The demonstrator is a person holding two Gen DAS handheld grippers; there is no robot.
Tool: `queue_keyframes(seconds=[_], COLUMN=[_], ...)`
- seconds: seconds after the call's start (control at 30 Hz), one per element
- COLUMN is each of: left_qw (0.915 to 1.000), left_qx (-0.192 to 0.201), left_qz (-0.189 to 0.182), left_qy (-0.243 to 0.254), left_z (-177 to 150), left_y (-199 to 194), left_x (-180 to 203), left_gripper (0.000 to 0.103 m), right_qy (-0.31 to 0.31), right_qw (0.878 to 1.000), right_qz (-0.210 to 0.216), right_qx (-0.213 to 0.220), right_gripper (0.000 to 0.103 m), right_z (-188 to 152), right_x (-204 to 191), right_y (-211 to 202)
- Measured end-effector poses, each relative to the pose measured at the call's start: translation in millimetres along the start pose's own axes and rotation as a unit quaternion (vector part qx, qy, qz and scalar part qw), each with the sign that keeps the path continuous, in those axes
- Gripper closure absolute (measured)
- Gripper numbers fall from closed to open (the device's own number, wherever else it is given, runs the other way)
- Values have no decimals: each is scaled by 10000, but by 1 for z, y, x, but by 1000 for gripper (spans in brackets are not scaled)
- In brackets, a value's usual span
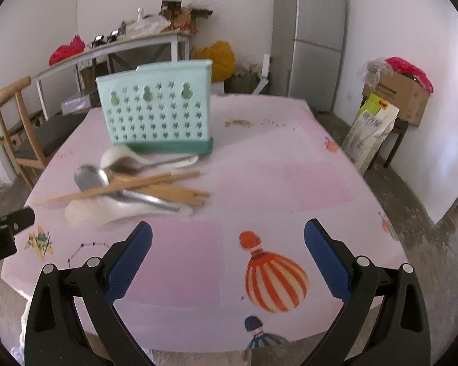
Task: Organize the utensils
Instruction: 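Move the right tool to the metal spoon while the left tool approaches the white paddle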
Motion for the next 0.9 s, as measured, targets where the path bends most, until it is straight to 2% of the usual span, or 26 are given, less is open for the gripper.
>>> queue_keyframes(seconds=[0.1, 0.17, 0.27, 0.37, 0.47, 0.53, 0.6, 0.7, 0.77, 0.9], left_qw=[9999, 10000, 9992, 9960, 9867, 9804, 9773, 9720, 9731, 9785], left_qx=[-31, -48, -68, 35, 95, -78, -360, -491, -606, -711], left_qz=[152, 19, -404, -871, -1586, -1937, -2059, -2273, -2211, -1920], left_qy=[-14, 3, 39, -168, -330, -338, -339, -320, -247, -254], left_z=[1, 3, 6, 8, 9, 10, 12, 14, 15, 20], left_y=[7, 10, 15, 18, 22, 31, 42, 53, 61, 74], left_x=[-7, -12, -17, -24, -28, -24, -18, -8, 0, 8], left_gripper=[8, 8, 8, 8, 8, 8, 8, 8, 9, 33], right_qy=[-197, -301, -176, -36, -118, -192, -232, -217, -199, -145], right_qw=[9997, 9995, 9992, 9976, 9968, 9962, 9953, 9937, 9928, 9915], right_qz=[-136, -14, 359, 685, 787, 845, 939, 1077, 1151, 1256], right_qx=[87, -7, -14, 33, -12, -45, -102, -202, -263, -305], right_gripper=[6, 6, 6, 6, 6, 6, 6, 6, 6, 6], right_z=[4, 8, 12, 13, 13, 11, 9, 8, 7, 7], right_x=[-1, 1, 5, 6, -2, -8, -13, -15, -14, -10], right_y=[5, 12, 17, 22, 27, 30, 35, 41, 45, 49])
Point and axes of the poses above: each gripper's, at about its wrist camera, not at the fingertips, and y roughly the way its jaws point, x to its right, z to its top, the point moved 1 cm from there along y, roughly the way its jaws point, and after that the axes turned 5 degrees about -x, right-handed, at the moved point
